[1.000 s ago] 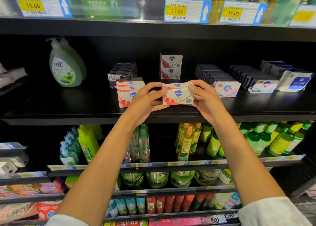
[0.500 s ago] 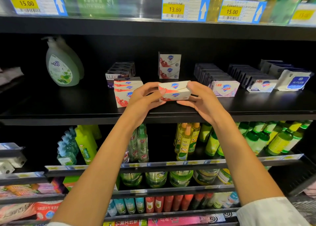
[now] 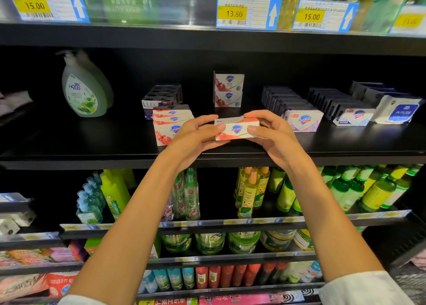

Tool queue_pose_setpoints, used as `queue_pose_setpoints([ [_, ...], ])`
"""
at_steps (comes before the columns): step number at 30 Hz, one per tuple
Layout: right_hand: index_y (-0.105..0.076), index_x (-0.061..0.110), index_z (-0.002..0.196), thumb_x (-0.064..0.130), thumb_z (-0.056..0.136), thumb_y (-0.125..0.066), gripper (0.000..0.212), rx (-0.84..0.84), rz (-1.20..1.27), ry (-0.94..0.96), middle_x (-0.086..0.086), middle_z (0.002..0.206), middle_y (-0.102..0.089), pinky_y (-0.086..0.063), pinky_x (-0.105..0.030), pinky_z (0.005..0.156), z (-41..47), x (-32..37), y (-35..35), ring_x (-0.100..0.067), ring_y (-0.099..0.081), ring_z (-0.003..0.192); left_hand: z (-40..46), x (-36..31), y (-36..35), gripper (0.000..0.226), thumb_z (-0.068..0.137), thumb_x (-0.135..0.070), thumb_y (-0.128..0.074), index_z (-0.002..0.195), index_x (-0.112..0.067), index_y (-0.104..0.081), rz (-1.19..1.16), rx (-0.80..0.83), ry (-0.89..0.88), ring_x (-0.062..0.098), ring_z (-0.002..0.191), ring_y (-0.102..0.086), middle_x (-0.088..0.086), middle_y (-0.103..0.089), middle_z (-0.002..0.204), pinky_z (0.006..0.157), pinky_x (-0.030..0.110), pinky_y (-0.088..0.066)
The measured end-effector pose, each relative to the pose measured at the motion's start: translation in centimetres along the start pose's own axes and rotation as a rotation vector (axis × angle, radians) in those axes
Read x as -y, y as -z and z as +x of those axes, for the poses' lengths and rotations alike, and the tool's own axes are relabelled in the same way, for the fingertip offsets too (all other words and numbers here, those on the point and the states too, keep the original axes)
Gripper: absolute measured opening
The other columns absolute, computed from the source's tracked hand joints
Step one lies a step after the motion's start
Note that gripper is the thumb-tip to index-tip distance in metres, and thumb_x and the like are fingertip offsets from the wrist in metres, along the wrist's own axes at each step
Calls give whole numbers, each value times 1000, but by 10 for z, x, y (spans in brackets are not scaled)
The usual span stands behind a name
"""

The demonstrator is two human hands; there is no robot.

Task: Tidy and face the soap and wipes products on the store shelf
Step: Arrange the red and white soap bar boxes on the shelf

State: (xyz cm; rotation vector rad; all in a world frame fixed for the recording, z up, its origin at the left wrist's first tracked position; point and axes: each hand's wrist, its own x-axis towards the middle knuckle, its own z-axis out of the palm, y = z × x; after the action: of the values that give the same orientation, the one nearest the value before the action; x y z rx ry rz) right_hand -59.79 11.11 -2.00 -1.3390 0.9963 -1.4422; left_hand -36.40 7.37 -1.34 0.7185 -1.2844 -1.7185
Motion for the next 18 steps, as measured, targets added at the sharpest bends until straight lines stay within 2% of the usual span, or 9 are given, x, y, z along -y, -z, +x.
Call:
queue_pose_setpoints([
  [4,-65,14,135,5,95,-72,42,15,2,-11,-14,132,-67,-55,-52,105,0,1,-2,-27,-65,127,2,2,4,63,83,-7,-78,140,-1,-54,-5,2,-28,32,120,-70,20,-68,133,101,44,-59],
  [8,-58,16,143,17,100,-67,43,14,96,-82,-14,130,-70,-60,-51,96,1,4,-5,-32,-69,122,3,4,7,56,85,1,-76,137,-4,-56,19,-3,-70,30,123,-69,18,-66,135,101,45,-58],
  [13,-60,12,140,21,101,-67,41,-20,98,-145,-18,124,-73,-64,-50,86,2,6,-6,-39,-73,112,4,7,9,55,89,9,-72,138,-9,-57,113,13,-115,27,129,-64,12,-63,139,102,48,-57],
  [18,-64,8,134,12,98,-70,37,-28,50,-141,-17,119,-76,-66,-45,82,0,7,-9,-34,-74,111,4,8,13,66,86,13,-73,144,-13,-53,142,42,-119,31,129,-64,12,-58,145,102,49,-56],
])
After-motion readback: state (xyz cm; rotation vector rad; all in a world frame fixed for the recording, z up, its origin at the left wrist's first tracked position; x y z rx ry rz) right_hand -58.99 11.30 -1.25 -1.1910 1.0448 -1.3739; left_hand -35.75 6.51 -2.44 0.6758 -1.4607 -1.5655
